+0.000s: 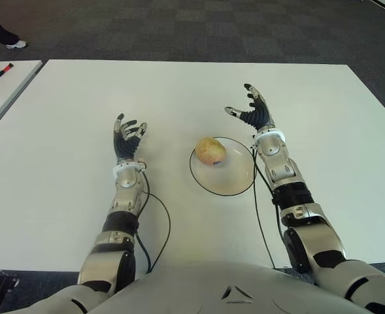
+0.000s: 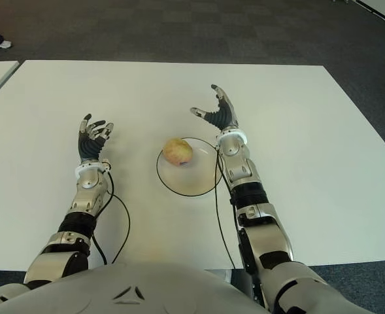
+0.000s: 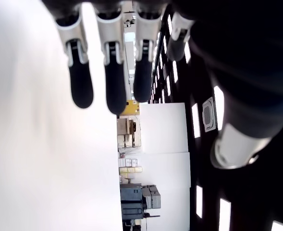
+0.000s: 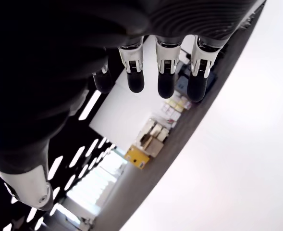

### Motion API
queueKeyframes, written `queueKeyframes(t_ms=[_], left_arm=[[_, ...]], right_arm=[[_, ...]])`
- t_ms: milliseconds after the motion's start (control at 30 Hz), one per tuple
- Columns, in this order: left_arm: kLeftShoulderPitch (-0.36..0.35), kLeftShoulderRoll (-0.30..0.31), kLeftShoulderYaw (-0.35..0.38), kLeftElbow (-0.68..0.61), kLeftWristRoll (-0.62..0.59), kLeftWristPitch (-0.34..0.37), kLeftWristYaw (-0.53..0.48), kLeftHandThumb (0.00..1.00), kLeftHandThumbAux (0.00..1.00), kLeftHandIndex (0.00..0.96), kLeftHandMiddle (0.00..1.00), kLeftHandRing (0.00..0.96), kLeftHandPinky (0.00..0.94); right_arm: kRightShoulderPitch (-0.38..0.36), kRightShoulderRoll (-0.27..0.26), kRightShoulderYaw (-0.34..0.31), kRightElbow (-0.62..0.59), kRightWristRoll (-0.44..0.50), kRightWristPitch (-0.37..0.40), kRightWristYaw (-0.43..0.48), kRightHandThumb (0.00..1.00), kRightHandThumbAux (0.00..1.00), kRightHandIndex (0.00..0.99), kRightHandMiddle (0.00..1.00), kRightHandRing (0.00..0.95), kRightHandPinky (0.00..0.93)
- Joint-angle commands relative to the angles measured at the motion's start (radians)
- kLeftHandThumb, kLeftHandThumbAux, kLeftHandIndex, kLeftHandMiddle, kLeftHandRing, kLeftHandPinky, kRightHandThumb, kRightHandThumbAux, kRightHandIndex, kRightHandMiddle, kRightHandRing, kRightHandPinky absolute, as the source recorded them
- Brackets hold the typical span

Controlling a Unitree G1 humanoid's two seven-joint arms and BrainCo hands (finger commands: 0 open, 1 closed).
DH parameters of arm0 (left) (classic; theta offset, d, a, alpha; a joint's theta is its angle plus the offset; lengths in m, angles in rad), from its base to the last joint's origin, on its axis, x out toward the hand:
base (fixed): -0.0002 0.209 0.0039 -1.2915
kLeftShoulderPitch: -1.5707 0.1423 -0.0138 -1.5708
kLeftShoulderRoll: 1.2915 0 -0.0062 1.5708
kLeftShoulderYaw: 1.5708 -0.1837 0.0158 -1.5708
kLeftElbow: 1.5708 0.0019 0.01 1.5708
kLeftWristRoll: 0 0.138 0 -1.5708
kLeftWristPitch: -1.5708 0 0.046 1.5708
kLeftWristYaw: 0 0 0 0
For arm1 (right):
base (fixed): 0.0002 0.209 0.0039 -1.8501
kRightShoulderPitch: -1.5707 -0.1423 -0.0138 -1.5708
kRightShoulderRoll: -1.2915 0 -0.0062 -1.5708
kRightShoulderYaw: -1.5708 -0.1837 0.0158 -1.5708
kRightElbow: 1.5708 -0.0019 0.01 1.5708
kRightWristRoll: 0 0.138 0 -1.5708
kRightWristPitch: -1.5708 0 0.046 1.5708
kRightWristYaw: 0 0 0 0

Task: Put the apples into the plate.

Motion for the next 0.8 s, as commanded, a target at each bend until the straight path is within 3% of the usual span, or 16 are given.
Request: queueKeyframes(t_ms=[33,800], left_arm=[[0.006,0.014,0.01,0.011,-0.011,0.001,-0.024,0.18,0.683,0.092,0.284,0.356,0.414],[-0.009,0.048,0.036,0.064,-0.032,-0.062,-0.076,0.19,0.705,0.08,0.268,0.334,0.397]], right_arm=[[0.027,0.022,-0.034,0.035,0.05,-0.002,-0.018,0.16,0.676,0.0,0.035,0.085,0.171],[0.044,0.031,-0.129,0.264,0.176,-0.174,-0.06,0.162,0.692,0.0,0.031,0.072,0.147]])
